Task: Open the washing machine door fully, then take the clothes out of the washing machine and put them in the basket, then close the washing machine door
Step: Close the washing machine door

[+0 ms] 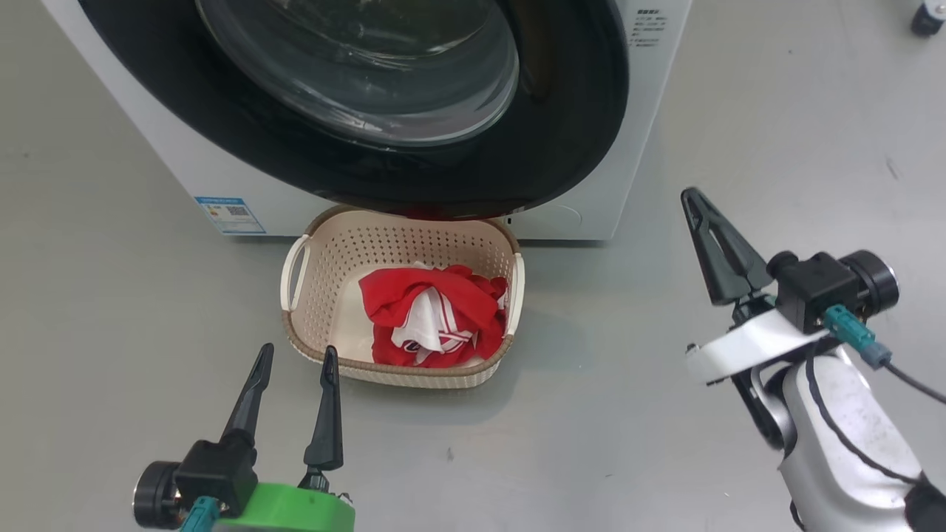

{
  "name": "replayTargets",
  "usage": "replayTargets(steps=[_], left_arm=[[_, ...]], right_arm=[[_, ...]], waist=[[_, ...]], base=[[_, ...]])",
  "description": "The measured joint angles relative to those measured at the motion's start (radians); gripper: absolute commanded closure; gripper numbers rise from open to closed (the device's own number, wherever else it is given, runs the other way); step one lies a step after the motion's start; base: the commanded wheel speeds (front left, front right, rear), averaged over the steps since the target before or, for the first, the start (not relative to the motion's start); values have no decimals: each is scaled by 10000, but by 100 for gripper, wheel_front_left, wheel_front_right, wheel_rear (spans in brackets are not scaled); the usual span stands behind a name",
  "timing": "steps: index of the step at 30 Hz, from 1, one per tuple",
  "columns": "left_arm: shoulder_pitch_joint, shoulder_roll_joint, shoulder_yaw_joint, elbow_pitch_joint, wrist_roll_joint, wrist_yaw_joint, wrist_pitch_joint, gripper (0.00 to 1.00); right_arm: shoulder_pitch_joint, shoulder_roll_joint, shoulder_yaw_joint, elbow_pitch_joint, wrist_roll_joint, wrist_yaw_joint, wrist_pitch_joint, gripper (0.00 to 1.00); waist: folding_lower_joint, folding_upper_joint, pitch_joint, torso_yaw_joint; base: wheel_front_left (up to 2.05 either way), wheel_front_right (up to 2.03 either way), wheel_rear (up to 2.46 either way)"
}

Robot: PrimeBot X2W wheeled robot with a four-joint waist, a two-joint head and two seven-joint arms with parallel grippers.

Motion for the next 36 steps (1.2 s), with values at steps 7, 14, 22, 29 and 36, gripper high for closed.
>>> replayTargets(steps=[7,14,22,29,36], left_arm=[[-440,-65,-226,-84,0,-77,0,0],[-897,-98,-399,-84,27,-86,0,0],[-1222,-128,-669,-79,27,-163,0,0],[-1462,-144,-826,-84,-75,-163,0,0],[-1626,-159,-980,-130,-384,-163,0,0]], right_arm=[[-1542,-382,90,23,-173,96,347,100],[-2950,-479,35,341,163,182,677,100],[-4090,-654,4,815,520,267,1062,100],[-4769,-901,54,1216,683,270,1225,100],[-5428,-1243,19,1613,757,291,1258,100]], waist=[[0,0,619,559],[0,0,1214,1093],[0,0,1742,1662],[0,0,2113,2048],[0,0,2357,2317]], base=[[0,0,0],[0,0,0],[0,0,0],[0,0,0],[0,0,0]])
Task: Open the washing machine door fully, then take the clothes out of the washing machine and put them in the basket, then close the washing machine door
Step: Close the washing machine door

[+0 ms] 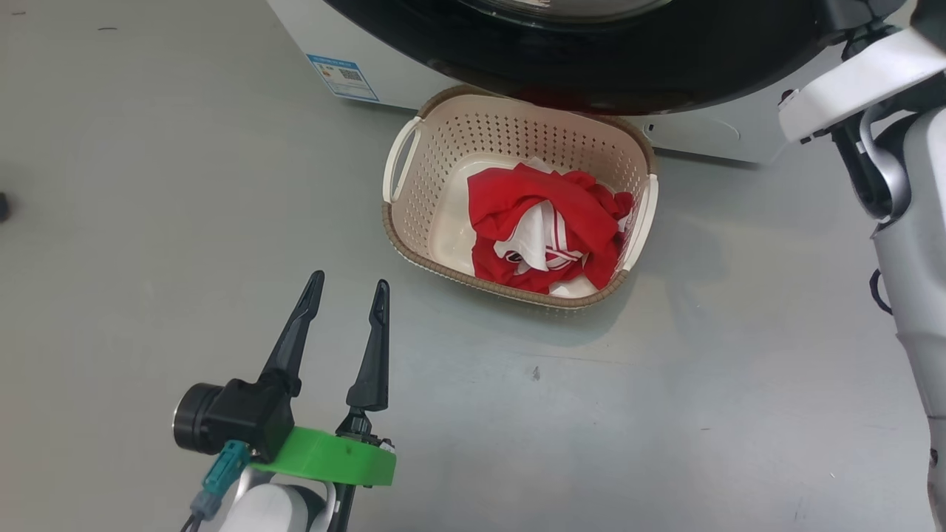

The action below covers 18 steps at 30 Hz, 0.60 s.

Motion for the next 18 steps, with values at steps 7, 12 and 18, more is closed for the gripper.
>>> replayTargets(steps=[7,12,18], left_arm=[[-105,-12,-253,-15,-190,4,0,0],[-171,-13,-286,-15,-261,8,0,0],[-212,-17,-416,-19,-267,35,0,0]], right_arm=[[-743,-370,-107,424,52,65,56,100],[-1113,-485,-109,830,58,65,56,100],[-1630,-617,19,1313,140,67,82,100]], waist=[[0,0,150,200],[0,0,186,283],[0,0,256,381]], base=[[0,0,0],[0,0,0],[0,0,0]])
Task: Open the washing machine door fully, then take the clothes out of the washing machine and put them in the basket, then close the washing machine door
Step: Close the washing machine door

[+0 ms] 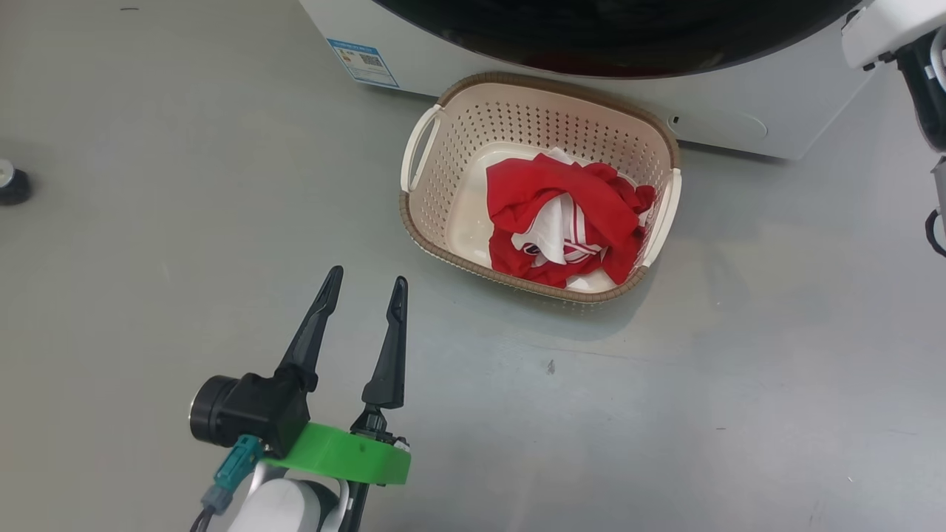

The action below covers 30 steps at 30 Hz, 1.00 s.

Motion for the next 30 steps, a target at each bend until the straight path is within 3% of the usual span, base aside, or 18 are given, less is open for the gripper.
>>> replayTargets(steps=[15,30], left_arm=[[-201,-10,-236,-13,-104,56,0,0],[-278,-13,-184,23,-263,73,0,0]], right_arm=[[-714,-27,205,859,0,263,-59,100],[-780,155,690,1469,395,73,-729,100]], waist=[[0,0,119,203],[0,0,-96,122]], base=[[0,0,0],[0,0,0]])
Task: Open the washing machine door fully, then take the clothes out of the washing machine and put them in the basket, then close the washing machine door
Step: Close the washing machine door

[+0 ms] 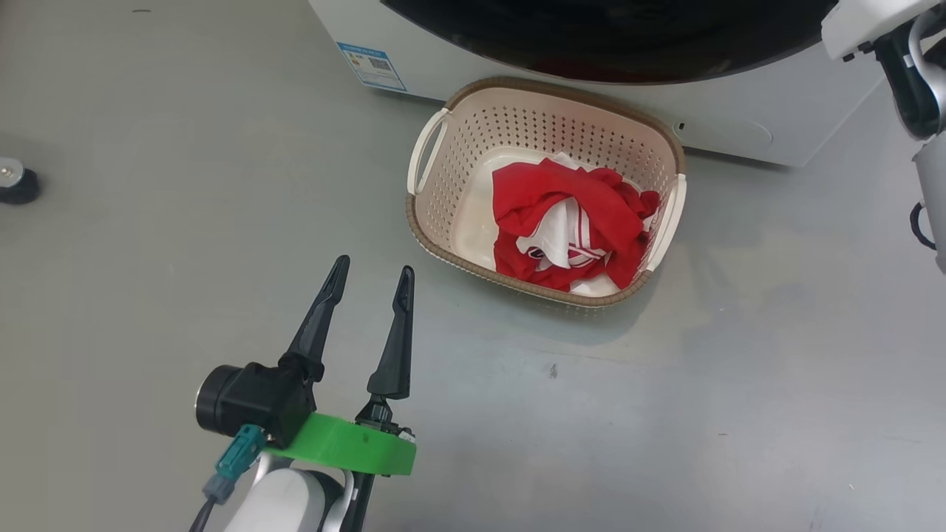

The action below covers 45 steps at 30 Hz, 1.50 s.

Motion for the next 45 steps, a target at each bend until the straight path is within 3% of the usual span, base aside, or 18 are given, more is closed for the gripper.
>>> replayTargets(steps=[17,19,21,28,38,45], left_arm=[[-59,0,385,259,320,35,0,0],[-59,0,453,290,364,48,-2,0],[-58,0,535,355,416,73,-2,0],[-45,2,669,608,639,73,0,0],[252,23,1034,907,813,73,-2,0],[721,27,1321,1078,813,73,0,0]], right_arm=[[1941,508,27,-349,777,-77,-654,100],[2232,654,-81,-443,857,-79,-694,58],[2551,736,-84,-520,857,-77,-694,0],[3652,1076,-163,-825,938,-107,-723,0],[5399,1841,-334,-1655,949,-445,-725,0],[6679,1937,-401,-2004,915,-608,-725,0]], waist=[[-1,0,-760,-573],[0,0,-859,-686],[0,0,-963,-813],[0,0,-1344,-1278],[-1,0,-1919,-2052],[-1,0,-2348,-2693]], base=[[0,0,0],[0,0,0],[0,0,0],[0,0,0],[0,0,0],[0,0,0]])
